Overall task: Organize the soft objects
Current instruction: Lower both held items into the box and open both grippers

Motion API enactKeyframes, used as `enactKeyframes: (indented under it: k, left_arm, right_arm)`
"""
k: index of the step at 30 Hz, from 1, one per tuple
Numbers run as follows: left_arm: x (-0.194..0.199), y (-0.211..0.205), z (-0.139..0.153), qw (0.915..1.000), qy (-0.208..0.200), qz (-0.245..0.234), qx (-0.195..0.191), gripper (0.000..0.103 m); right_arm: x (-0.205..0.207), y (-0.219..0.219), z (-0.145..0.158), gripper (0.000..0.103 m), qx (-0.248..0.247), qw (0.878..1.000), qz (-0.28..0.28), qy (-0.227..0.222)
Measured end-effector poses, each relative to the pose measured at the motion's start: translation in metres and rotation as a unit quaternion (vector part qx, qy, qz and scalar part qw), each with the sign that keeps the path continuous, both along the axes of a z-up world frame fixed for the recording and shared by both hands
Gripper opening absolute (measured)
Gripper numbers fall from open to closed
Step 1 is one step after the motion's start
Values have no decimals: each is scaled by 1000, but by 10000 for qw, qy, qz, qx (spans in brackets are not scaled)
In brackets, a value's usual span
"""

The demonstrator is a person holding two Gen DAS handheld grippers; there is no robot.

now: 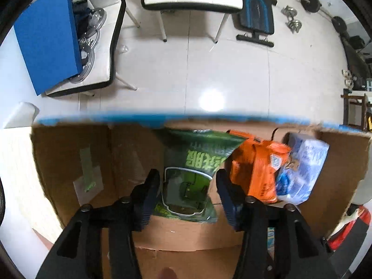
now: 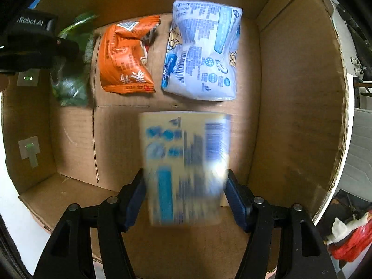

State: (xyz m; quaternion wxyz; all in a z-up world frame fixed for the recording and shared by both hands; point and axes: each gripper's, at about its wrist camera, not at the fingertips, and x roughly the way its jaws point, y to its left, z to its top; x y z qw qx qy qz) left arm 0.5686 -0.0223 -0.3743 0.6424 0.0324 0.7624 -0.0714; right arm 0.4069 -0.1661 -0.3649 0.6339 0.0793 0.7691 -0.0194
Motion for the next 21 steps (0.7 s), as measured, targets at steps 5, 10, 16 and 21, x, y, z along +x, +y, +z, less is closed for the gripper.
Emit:
enactKeyframes:
  k: [5,10,16,21]
  left_arm:
    - [-5,3,21,9996,-263,-88,-31,75]
    - [-21,11,41,9987,-486,-157,-74,98]
    - [-54,28,69,9970,-721,-74,-258,98]
    - [-89,33,93,9949,-972,-173,-221,98]
  right_arm:
    - [2,4,19,87,-102,9997,-33,-224]
    - [1,0,26,101,4,9992,-141,-363]
    - [-14,5,52,103,-58,9981,-75,-610]
    - [-25,13,75,103,-75,9963,-87,-851]
